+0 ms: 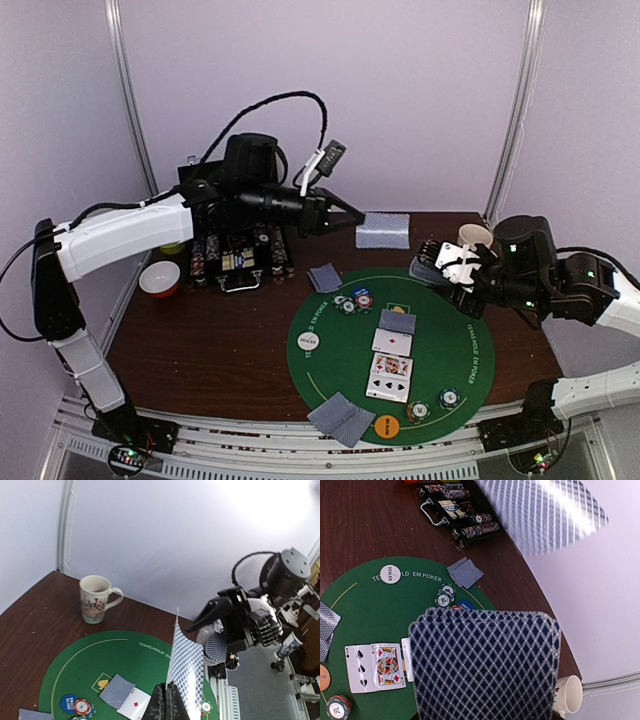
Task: Distribute texas hold em gaming equipment
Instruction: Pick up the poker card from the face-down deck piles, then distribute the poker card in the community card area.
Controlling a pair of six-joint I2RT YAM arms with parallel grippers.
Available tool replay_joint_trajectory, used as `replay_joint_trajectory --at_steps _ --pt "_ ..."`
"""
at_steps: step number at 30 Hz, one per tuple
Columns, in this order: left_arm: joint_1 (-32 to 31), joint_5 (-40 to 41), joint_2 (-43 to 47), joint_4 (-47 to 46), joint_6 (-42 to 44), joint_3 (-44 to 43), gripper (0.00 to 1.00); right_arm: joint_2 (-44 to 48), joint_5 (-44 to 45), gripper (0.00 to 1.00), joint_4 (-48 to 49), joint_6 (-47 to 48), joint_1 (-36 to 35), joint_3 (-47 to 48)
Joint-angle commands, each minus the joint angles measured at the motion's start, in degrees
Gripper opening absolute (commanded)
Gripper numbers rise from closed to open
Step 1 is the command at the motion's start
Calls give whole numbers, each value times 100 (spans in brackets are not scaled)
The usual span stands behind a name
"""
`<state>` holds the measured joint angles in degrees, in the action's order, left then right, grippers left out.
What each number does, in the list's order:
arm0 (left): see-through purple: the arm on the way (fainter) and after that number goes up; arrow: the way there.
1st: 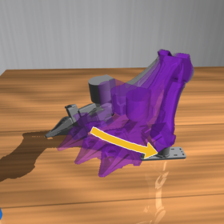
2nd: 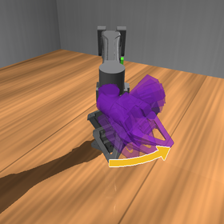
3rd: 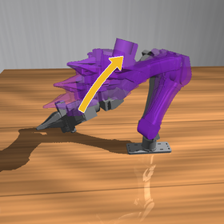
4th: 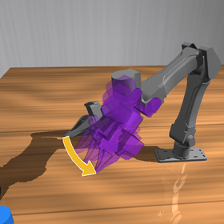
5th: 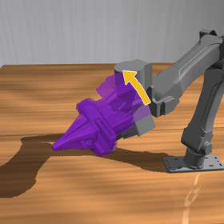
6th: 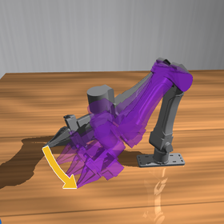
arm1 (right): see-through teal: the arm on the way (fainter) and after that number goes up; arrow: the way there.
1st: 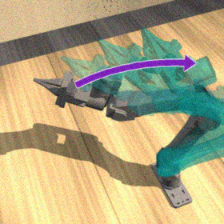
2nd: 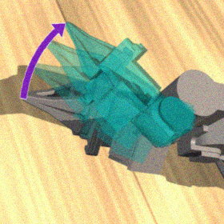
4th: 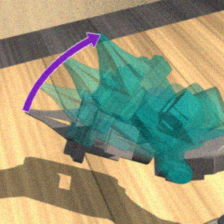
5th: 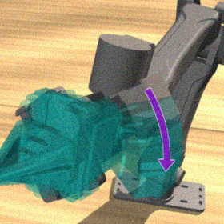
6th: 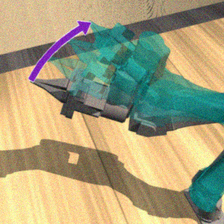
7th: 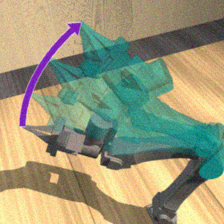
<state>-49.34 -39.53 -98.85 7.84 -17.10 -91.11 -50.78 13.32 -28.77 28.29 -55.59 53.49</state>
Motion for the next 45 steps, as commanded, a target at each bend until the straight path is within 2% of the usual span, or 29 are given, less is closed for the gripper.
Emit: replay_joint_trajectory --at_steps 1,6,8,10,13,17,19,32,45 --pt "624 -147 473 -994 -521 474 0 90 117 44 8 18 -19 -43" --pt "859 23 291 -1127 -487 572 0 63 80 44 -4 44 -22 -7" --pt "867 366 -203 -857 -242 200 0 35 56 44 0 53 -16 22" --pt "821 327 -786 -804 -121 -208 0 10 25 44 9 56 -21 47" --pt "648 257 -1866 -488 240 -1207 0 -14 -15 44 -2 57 -14 80" --pt "390 263 -3691 876 782 -3192 0 -22 -57 44 -18 38 -7 76" --pt "310 368 -4204 1002 831 -3650 0 -28 -65 44 -36 20 -3 57" --pt "69 989 -5593 629 684 -4402 0 -191 -163 44 109 54 13 36" --pt "79 892 -5592 641 937 -3976 0 -161 -177 44 55 19 10 38"
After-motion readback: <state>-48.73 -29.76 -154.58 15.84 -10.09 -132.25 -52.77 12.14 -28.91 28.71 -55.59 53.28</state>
